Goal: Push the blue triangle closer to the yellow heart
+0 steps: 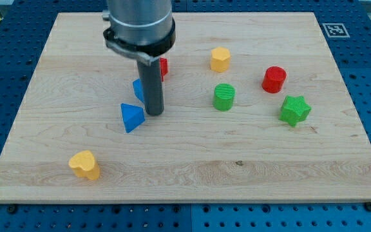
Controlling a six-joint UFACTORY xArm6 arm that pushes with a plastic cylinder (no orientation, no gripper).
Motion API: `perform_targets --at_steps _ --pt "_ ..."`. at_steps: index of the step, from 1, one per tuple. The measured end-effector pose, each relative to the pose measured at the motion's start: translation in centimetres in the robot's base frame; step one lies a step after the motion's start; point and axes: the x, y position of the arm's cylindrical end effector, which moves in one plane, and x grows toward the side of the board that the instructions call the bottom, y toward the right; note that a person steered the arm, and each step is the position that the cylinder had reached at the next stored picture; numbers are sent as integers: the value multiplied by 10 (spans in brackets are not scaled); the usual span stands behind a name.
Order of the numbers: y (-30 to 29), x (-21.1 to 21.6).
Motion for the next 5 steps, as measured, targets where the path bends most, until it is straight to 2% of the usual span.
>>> perform_targets --at_steps 1,3,5 --pt "-10 22" --pt "-25 -17" --pt "-85 -33"
